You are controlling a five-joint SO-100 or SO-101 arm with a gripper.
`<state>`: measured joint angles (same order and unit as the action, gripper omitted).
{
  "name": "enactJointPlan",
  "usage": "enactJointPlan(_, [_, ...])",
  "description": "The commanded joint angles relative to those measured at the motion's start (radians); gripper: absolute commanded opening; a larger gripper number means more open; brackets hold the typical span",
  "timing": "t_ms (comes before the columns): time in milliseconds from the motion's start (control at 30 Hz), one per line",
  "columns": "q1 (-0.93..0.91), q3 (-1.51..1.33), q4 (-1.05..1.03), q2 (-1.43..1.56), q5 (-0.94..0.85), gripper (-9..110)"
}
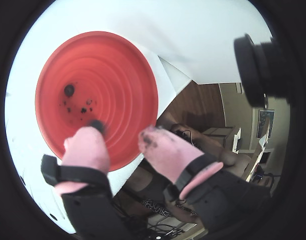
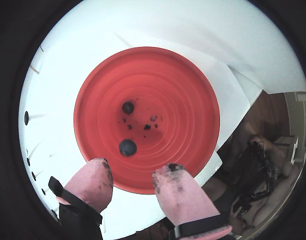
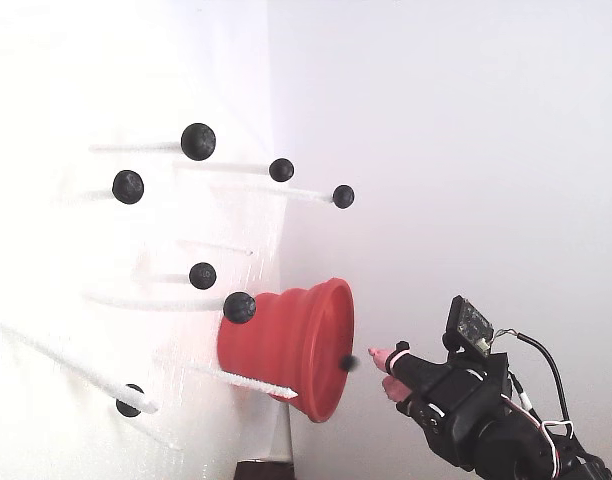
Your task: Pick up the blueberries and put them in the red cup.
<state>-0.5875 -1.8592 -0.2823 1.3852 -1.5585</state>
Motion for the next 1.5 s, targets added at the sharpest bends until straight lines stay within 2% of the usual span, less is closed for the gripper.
enactJointPlan(0, [-0.06, 0.094, 0.026, 0.043, 0.003, 17])
enactJointPlan(1467, [0.153, -0.072, -0.025, 0.291, 0.017, 15])
